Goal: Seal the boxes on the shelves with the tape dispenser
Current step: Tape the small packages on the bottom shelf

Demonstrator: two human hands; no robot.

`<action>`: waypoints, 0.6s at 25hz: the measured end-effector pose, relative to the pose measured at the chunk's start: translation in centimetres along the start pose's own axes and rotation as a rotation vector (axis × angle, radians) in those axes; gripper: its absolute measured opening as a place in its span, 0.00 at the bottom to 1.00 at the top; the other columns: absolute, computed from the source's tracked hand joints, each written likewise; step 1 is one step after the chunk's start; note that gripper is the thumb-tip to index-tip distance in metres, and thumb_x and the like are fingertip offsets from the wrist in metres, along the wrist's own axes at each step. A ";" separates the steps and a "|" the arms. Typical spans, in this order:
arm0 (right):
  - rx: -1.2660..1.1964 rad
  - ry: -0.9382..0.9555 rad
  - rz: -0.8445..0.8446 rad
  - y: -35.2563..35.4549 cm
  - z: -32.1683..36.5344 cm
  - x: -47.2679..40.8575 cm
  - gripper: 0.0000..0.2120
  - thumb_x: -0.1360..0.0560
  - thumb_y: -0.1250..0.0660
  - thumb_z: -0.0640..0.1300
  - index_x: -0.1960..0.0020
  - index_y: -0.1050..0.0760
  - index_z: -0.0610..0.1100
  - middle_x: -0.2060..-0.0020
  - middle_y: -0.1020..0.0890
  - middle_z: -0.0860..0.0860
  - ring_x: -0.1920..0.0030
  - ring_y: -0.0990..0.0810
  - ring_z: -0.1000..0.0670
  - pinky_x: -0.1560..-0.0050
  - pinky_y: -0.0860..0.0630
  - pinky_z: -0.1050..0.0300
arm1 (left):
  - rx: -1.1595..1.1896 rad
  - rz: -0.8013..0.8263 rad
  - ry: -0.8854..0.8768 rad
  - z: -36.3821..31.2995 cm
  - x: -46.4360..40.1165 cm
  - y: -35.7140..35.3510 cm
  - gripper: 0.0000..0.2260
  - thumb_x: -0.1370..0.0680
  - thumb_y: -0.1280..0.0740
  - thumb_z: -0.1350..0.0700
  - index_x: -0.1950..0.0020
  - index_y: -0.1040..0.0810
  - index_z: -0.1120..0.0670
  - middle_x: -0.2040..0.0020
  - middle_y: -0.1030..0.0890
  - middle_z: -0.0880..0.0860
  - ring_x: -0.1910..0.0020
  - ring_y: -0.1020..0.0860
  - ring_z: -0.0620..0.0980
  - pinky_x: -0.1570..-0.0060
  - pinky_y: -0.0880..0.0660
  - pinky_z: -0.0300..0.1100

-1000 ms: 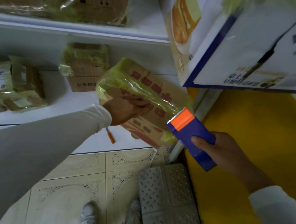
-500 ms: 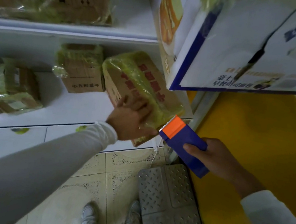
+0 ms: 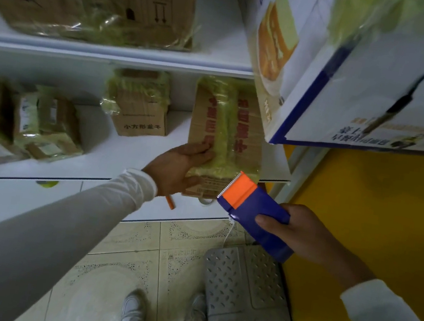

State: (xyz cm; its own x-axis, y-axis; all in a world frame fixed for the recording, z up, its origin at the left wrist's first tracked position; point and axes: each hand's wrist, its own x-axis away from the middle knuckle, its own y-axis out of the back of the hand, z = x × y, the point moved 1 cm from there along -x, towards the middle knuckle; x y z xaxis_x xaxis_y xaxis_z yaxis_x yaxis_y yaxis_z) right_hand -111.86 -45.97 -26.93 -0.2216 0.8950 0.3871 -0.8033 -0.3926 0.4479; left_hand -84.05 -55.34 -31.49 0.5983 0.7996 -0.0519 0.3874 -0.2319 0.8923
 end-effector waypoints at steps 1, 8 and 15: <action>-0.023 0.015 0.036 -0.2 0.2 -0.1 0.11 0.31 0.29 0.60 0.68 0.23 0.57 0.73 0.20 0.54 0.73 0.22 0.56 0.72 0.33 0.67 | 0.111 -0.067 0.024 -0.4 0.7 0.1 0.24 0.23 0.32 0.53 0.28 0.31 0.55 0.27 0.34 0.53 0.29 0.34 0.52 0.29 0.39 0.42; 0.056 0.117 0.148 -2.9 2.9 -2.2 0.16 0.31 0.28 0.62 0.55 0.19 0.50 0.60 0.14 0.52 0.60 0.15 0.53 0.65 0.22 0.62 | 0.572 -0.081 0.196 -1.1 4.4 1.3 0.14 0.20 0.38 0.57 0.34 0.26 0.55 0.40 0.21 0.53 0.42 0.23 0.52 0.45 0.24 0.57; 0.091 0.198 0.232 -5.0 5.3 -3.0 0.03 0.30 0.28 0.58 0.59 0.21 0.66 0.61 0.16 0.65 0.61 0.17 0.64 0.66 0.28 0.74 | 0.862 -0.019 0.299 -0.2 6.9 1.6 0.09 0.19 0.40 0.61 0.46 0.21 0.52 0.55 0.18 0.53 0.58 0.21 0.47 0.56 0.22 0.49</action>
State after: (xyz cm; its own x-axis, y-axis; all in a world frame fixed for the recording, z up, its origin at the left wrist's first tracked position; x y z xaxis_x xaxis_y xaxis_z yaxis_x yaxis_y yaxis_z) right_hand -104.29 -47.83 -26.07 -0.5040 0.7995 0.3268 -0.6679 -0.6006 0.4395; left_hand -79.44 -50.03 -30.35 0.4263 0.8898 0.1627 0.8571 -0.4548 0.2418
